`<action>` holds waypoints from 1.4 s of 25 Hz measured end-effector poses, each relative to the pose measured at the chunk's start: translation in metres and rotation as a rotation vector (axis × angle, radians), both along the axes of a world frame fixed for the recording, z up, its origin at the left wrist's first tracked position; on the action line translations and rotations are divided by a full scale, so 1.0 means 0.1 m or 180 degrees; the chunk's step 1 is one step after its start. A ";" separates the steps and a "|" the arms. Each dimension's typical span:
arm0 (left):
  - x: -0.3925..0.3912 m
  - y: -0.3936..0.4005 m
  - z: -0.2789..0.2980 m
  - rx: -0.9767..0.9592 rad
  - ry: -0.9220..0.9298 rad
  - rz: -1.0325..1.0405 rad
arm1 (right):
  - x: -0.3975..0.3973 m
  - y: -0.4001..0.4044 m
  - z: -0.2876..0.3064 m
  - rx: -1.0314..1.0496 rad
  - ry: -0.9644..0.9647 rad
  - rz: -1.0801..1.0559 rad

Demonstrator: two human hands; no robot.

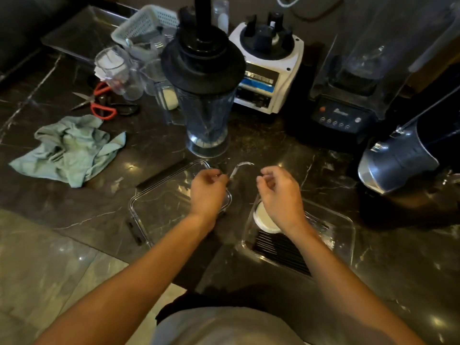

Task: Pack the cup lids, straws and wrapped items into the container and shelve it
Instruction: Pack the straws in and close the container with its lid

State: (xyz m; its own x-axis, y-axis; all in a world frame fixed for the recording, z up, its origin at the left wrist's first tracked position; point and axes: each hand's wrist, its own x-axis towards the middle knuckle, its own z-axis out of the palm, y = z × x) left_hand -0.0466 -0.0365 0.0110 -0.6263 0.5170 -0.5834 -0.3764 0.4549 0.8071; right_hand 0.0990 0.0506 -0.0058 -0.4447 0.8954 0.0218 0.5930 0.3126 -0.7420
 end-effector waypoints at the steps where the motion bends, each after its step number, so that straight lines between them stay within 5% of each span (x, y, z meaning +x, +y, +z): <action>1: -0.16 -0.08 -0.06 -0.0042 0.0034 0.0124 | -0.17 -0.02 -0.04 -0.0112 -0.0061 0.0145; 7: -0.73 -0.63 -0.49 -0.0609 0.0465 0.0361 | -0.85 -0.16 -0.35 -0.0824 -0.0690 0.0516; 15: -1.00 -1.14 -0.73 -0.1634 0.0941 0.0563 | -1.11 -0.17 -0.74 -0.0589 -0.1814 0.0230; 22: -1.23 -1.28 -0.91 -0.1526 0.0417 0.0961 | -1.14 -0.23 -0.78 -0.0500 -0.1752 0.0216; 29: -1.49 -1.33 -0.87 -0.1382 0.0137 0.0351 | -1.13 -0.22 -0.78 -0.0626 -0.1661 0.0283; 32: -1.41 -1.28 -0.90 -0.1776 0.0534 -0.0304 | -1.15 -0.23 -0.79 -0.0692 -0.1610 0.0323; 35: -1.38 -1.30 -0.97 -0.1827 0.0544 -0.0163 | -1.14 -0.25 -0.80 -0.0643 -0.1614 0.0361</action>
State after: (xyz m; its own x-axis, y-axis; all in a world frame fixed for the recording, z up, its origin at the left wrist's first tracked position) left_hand -0.1843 -0.1666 -0.0859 -0.7184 0.1812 -0.6716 -0.2290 0.8501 0.4742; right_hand -0.0154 0.0254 -0.0862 -0.4486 0.8055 -0.3871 0.8624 0.2765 -0.4241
